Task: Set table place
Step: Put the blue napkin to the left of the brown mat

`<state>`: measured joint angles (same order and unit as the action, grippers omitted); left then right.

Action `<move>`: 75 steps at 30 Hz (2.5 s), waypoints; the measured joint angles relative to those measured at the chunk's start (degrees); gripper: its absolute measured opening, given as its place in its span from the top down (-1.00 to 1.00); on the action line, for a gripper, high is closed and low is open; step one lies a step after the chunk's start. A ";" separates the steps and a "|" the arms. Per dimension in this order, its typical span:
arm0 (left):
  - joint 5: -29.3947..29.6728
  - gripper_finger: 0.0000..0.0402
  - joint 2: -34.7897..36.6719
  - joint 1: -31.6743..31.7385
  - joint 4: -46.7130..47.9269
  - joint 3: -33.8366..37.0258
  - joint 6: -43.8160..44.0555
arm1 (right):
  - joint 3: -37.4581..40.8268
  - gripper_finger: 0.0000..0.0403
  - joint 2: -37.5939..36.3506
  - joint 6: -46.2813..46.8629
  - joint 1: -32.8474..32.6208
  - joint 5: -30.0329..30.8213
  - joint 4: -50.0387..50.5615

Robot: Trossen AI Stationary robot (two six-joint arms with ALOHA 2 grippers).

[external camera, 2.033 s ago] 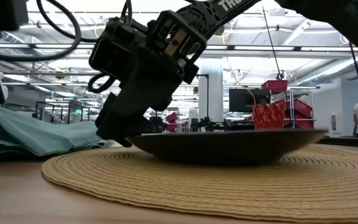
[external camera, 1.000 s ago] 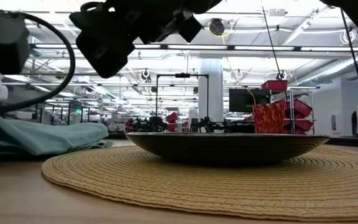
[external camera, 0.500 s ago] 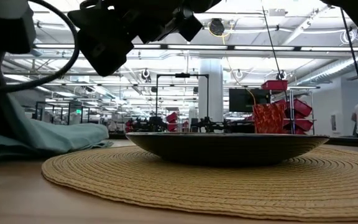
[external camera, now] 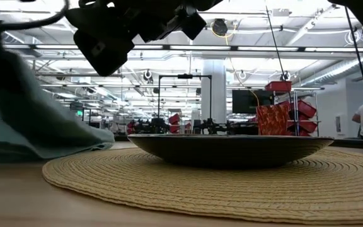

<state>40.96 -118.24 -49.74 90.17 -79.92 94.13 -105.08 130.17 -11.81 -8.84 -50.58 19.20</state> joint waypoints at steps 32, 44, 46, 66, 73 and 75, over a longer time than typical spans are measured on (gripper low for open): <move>5.83 1.00 5.18 0.11 -0.21 7.78 20.57 | -0.04 0.30 0.02 -1.26 -0.42 2.75 -0.99; 4.42 1.00 10.28 -1.11 -0.22 13.65 22.00 | -0.04 0.30 0.02 -1.32 -1.03 2.83 -1.45; 4.44 1.00 12.02 -0.56 0.02 15.93 22.27 | -0.04 0.30 0.02 -1.31 -1.13 2.79 -1.57; 0.63 1.00 15.72 -3.82 -19.22 28.70 22.05 | 2.35 0.30 0.04 0.74 -1.03 2.74 -3.40; -0.57 1.00 17.08 -6.45 -20.18 27.77 22.68 | 3.67 0.30 0.09 2.75 -1.03 2.73 -5.29; -0.56 1.00 17.40 -6.62 -16.30 26.31 23.22 | 3.67 0.30 0.10 2.75 -1.03 2.75 -5.13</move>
<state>40.40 -100.84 -56.36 73.88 -53.61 117.34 -101.41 130.27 -9.06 -9.87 -47.83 14.08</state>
